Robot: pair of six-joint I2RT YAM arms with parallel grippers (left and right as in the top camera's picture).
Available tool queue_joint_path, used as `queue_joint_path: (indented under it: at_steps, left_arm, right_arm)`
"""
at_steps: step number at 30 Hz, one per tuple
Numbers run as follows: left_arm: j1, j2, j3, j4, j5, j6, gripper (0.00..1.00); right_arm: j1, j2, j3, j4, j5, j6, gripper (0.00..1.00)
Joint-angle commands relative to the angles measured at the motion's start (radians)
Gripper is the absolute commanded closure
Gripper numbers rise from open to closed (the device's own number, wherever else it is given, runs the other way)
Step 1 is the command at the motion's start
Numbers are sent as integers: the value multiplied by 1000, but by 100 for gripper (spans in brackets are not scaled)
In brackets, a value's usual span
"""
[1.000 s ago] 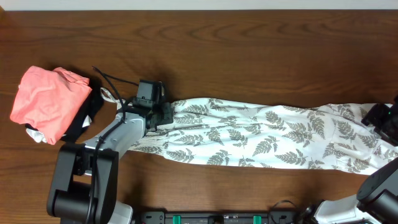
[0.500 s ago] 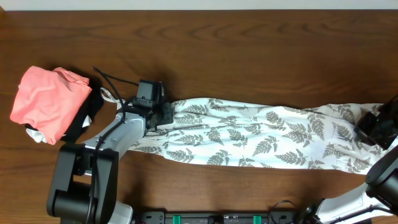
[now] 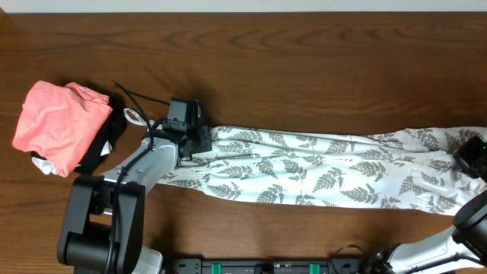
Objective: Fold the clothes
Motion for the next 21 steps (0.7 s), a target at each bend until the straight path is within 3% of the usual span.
queue_joint_path:
  at_steps: [1, 10, 21]
  left_arm:
    - [3, 16, 2, -7, -27, -5, 83]
    - [5, 16, 2, -8, -31, -5, 84]
    - [48, 16, 2, -8, -31, -5, 83]
  right_arm:
    - [-10, 2, 16, 3, 19, 12, 89]
    - [-17, 2, 16, -61, 243, 103, 89]
    - [-44, 6, 12, -18, 263, 102, 89]
